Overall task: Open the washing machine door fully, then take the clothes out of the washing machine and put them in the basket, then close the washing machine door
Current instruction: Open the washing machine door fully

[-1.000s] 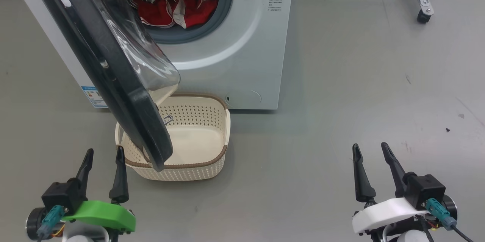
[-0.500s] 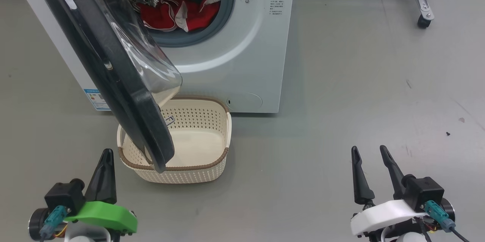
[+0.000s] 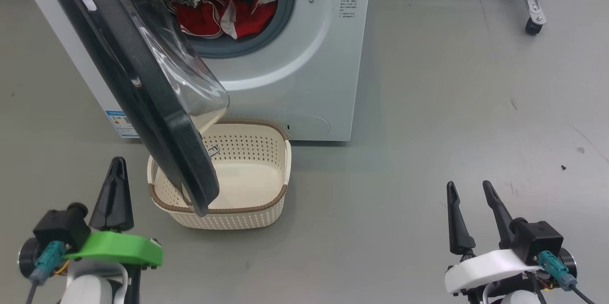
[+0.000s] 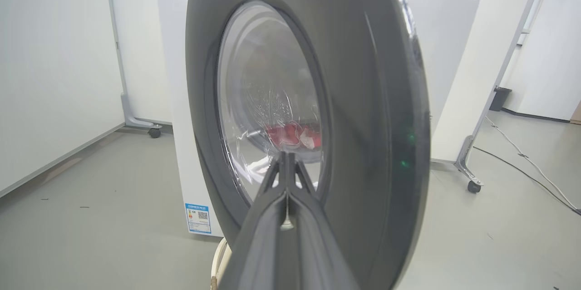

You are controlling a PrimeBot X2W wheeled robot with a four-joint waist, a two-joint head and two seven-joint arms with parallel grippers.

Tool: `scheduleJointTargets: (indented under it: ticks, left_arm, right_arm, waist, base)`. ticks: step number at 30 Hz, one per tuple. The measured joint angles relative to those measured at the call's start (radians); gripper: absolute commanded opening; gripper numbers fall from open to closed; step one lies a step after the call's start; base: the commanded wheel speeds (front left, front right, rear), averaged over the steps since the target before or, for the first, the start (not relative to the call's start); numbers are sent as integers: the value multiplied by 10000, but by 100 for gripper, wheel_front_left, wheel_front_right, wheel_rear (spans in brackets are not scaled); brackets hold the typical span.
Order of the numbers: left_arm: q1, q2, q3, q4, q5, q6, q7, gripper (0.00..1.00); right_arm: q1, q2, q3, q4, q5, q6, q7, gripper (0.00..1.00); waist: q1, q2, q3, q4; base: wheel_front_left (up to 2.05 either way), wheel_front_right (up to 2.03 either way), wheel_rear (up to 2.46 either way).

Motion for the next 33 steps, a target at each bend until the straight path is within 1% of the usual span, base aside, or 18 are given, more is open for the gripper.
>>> scheduleJointTargets:
  ticks: [8, 18, 24, 27, 28, 29, 33]
  left_arm:
    - [-751, 109, 313, -817, -2, -2, 0, 0]
    - [-2036, 357, 314, -1918, -2, -2, -52, 0]
    - [-2516, 353, -82, -2205, -2, -23, -58, 0]
    - [-2715, 341, -410, -2284, -2, -31, -29, 0]
    - [-2768, 336, -640, -2305, -2, -31, 61, 0]
    - [-2768, 336, -640, -2305, -2, -31, 61, 0]
    - [-2812, 326, -1162, -2334, -2, -31, 332, 0]
  right_arm:
    - [0, 79, -29, 56, -42, 88, 0, 100]
    - [0, 169, -119, 188, -128, 176, 0, 100]
    - [0, 238, -142, 253, -144, 261, 0, 100]
    - [0, 291, -153, 293, -184, 267, 0, 100]
    - [0, 309, -159, 320, -203, 336, 0, 100]
    - [0, 309, -159, 320, -203, 336, 0, 100]
    - [0, 351, -180, 336, -213, 351, 0, 100]
  waist:
    - [1, 0, -6, -48]
    - [0, 0, -18, -123]
    - [0, 0, -35, -160]
    - [0, 0, -55, -188]
    - [0, 0, -71, -213]
    - [0, 0, -71, -213]
    - [0, 0, -97, -273]
  base:
    - [0, 0, 0]
    - [0, 0, 0]
    - [0, 0, 0]
    - [0, 0, 0]
    - [0, 0, 0]
    - [0, 0, 0]
    - [0, 0, 0]
